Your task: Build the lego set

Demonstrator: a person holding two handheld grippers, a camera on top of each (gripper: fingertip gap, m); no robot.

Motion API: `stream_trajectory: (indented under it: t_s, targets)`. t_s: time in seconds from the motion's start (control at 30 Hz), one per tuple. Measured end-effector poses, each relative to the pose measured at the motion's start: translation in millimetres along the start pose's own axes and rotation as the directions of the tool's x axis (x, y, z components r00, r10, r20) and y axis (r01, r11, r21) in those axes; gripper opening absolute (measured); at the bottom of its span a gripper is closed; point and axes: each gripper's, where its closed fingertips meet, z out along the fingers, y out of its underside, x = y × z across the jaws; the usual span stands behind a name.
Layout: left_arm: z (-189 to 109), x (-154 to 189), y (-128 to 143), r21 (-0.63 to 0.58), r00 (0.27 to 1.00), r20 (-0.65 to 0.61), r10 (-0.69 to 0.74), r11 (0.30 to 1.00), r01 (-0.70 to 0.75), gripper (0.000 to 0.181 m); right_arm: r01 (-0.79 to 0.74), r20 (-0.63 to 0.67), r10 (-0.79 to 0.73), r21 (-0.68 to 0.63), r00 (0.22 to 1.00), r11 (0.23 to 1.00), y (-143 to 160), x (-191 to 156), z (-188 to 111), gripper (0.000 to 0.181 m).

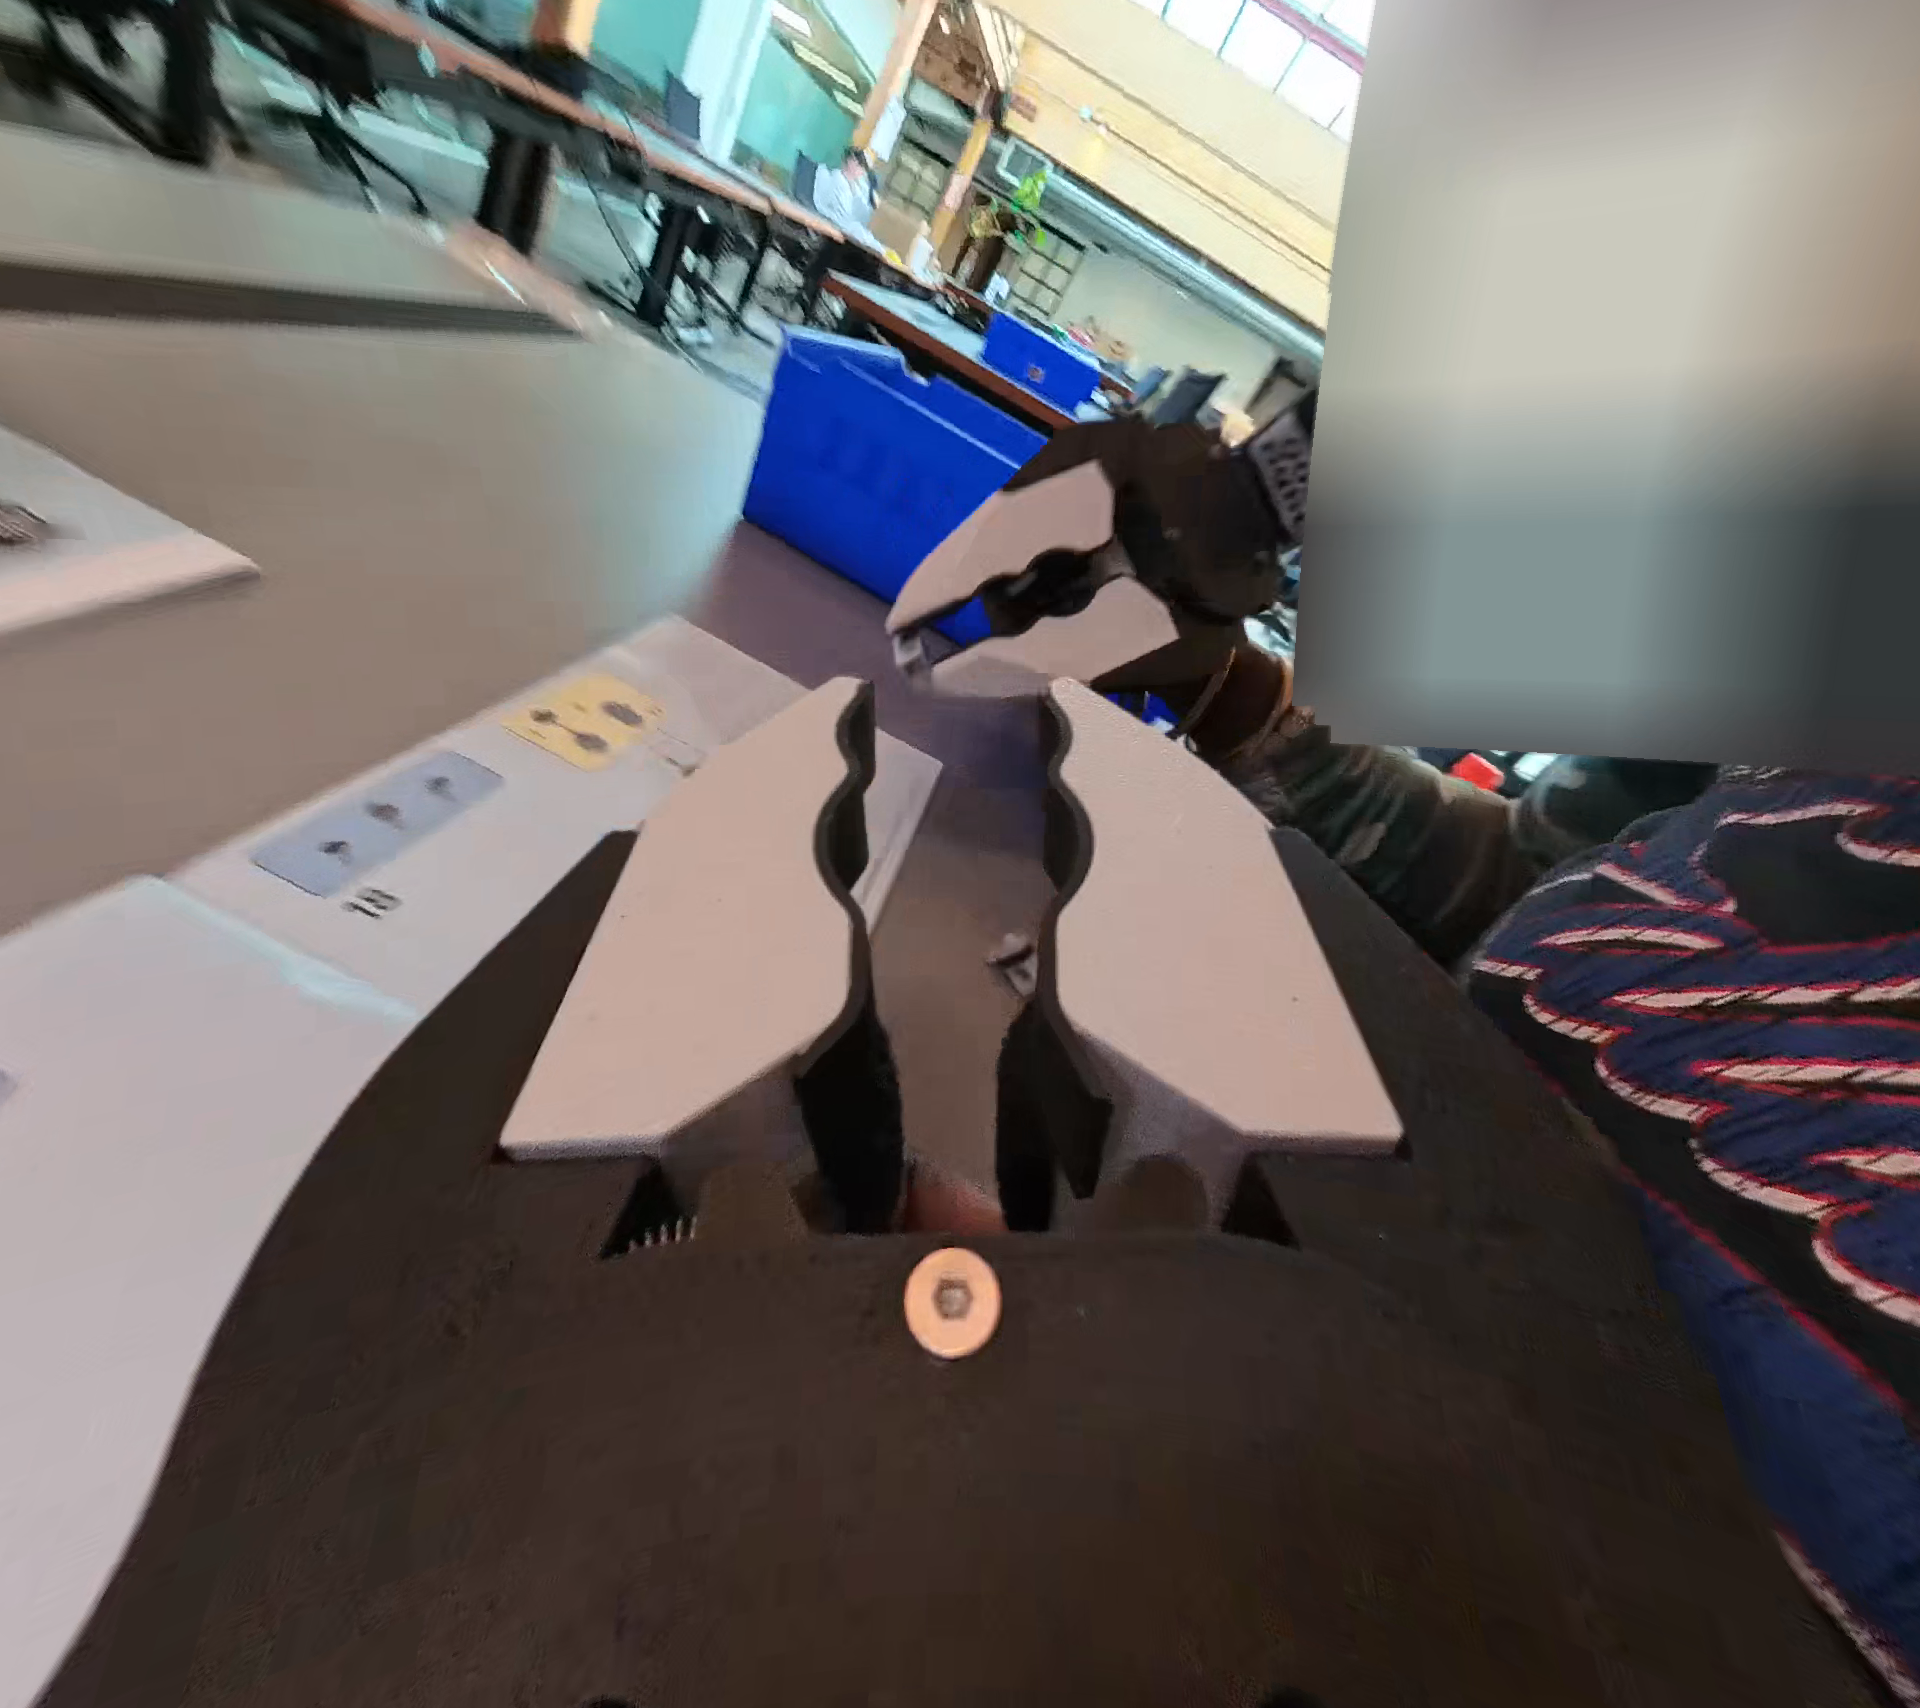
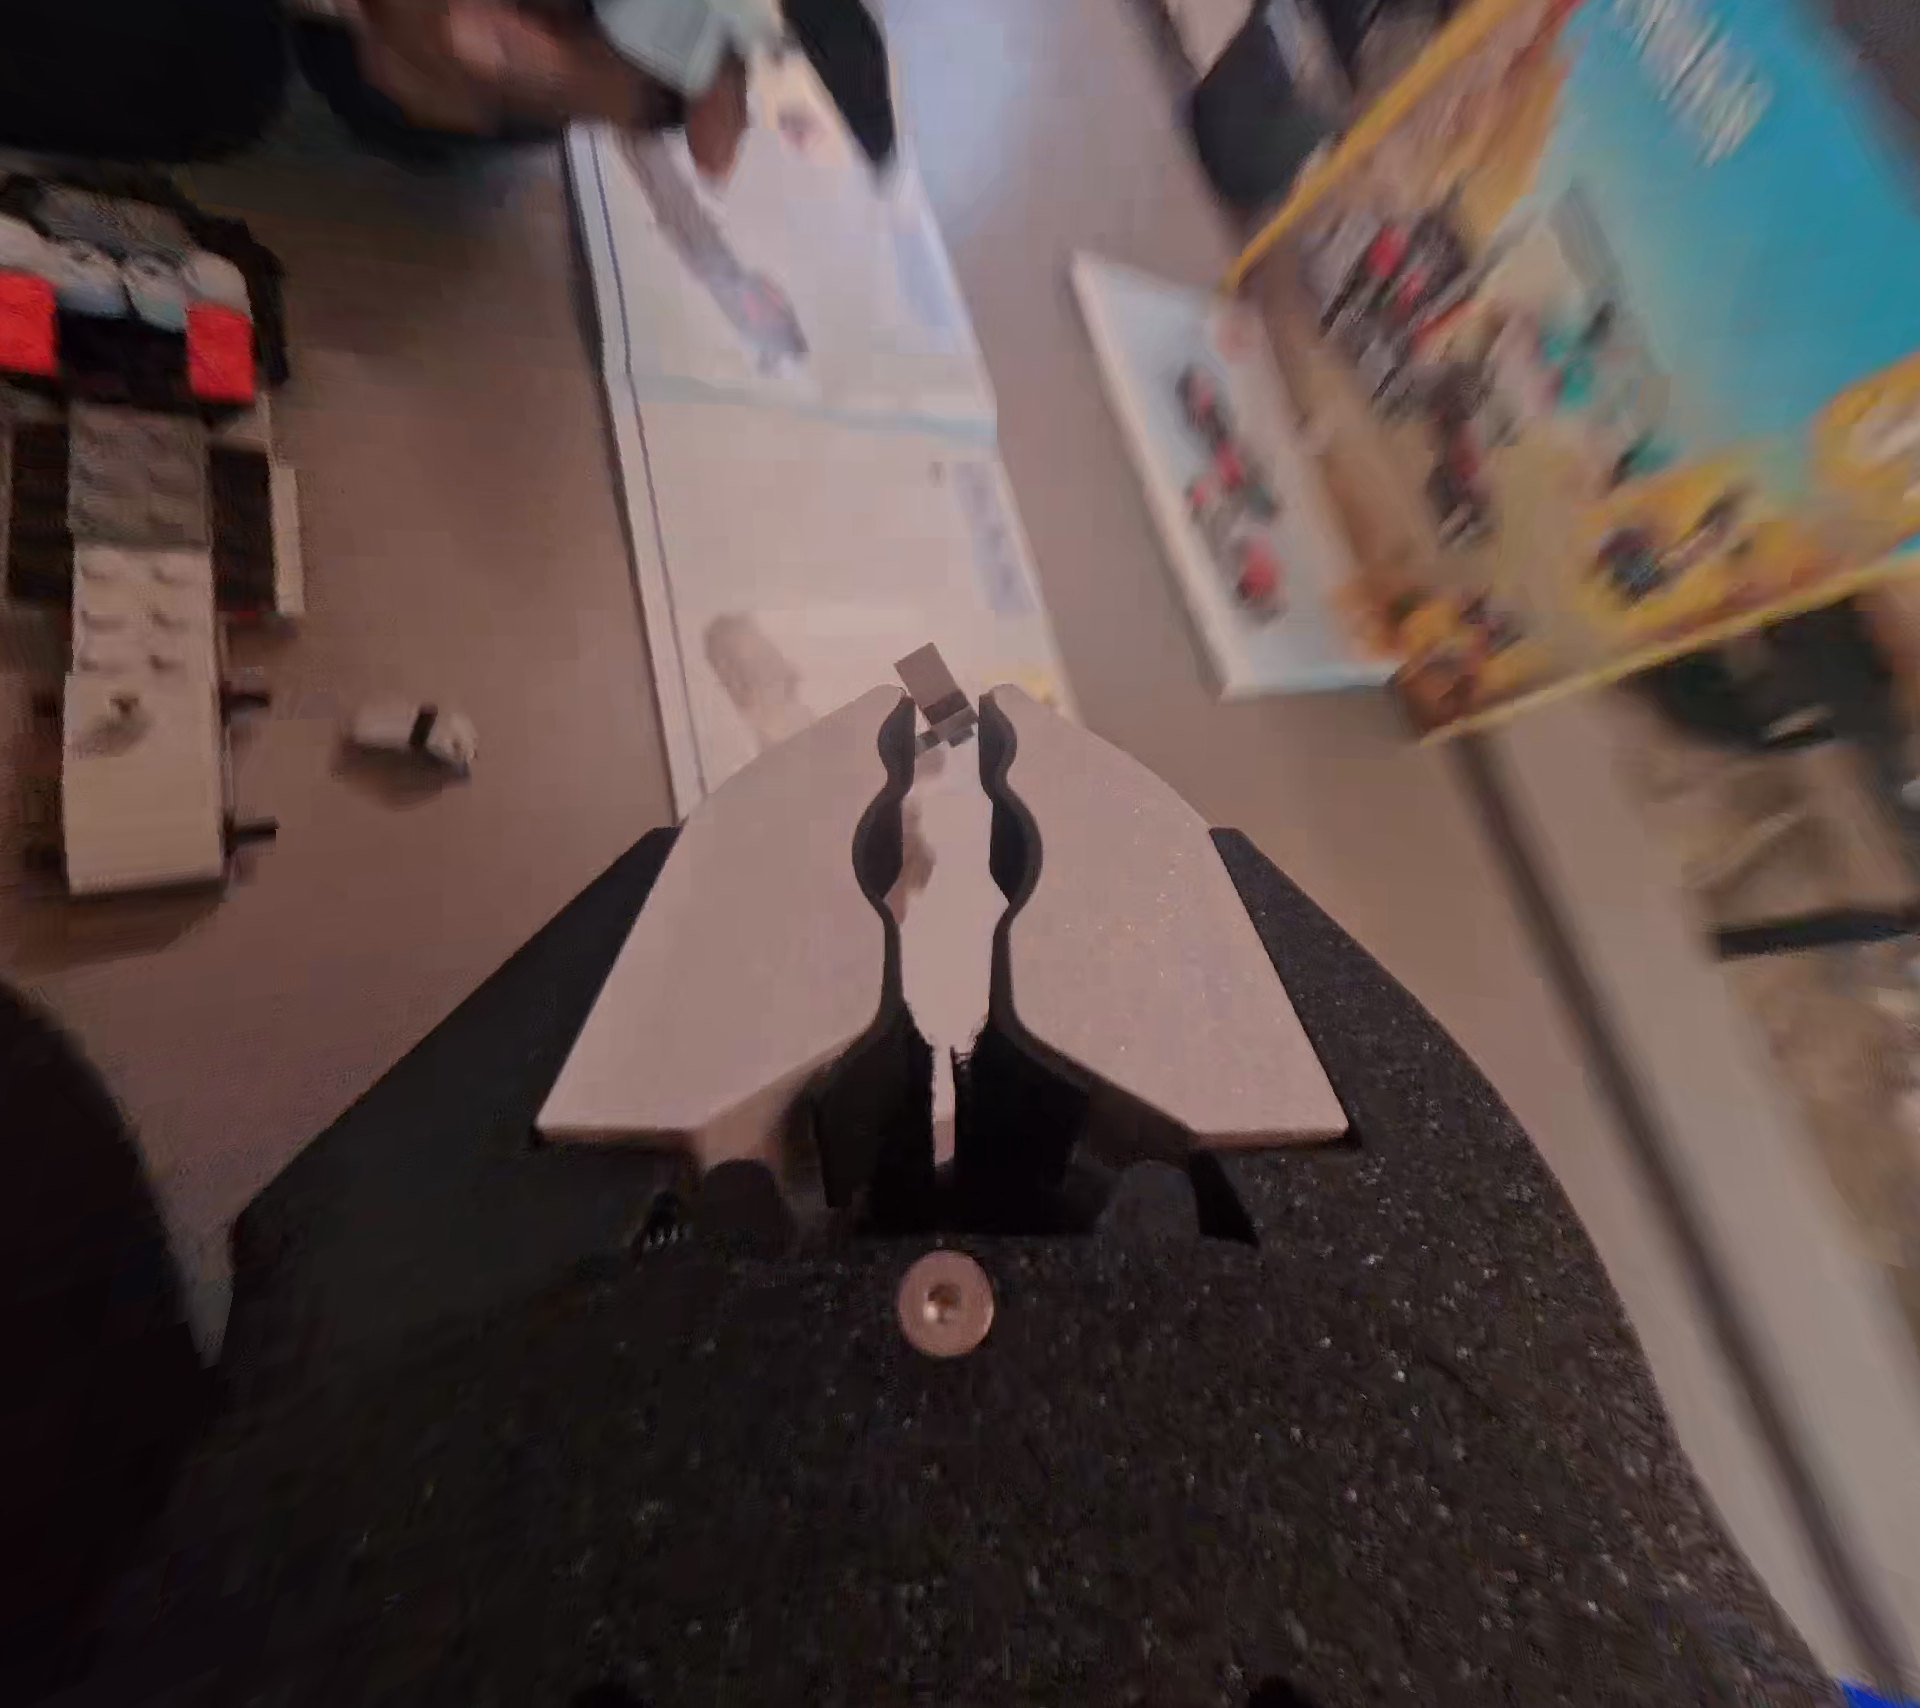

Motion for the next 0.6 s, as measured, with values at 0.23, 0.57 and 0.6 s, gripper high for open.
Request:
stream_trajectory:
  t_s: [0.23, 0.57, 0.6]
  targets:
    - [9, 8, 12, -0.059, 0.999, -0.030, -0.012, 0.998, 0.010, 0.026, 0.274, -0.127, -0.261, 0.100, 0.957, 0.957, -64, -22, 18, 0.012]
    - [3, 9, 9, -0.059, 0.996, 0.010, 0.084, 0.995, -0.083, 0.014, 0.243, -0.119, -0.226, 0.164, 0.967, 0.956, -78, -31, 27, 0.012]
    - [2, 9, 9, -0.059, 0.996, 0.013, 0.088, 0.994, -0.087, 0.016, 0.223, -0.120, -0.204, 0.171, 0.971, 0.960, -76, -29, 26, 0.012]
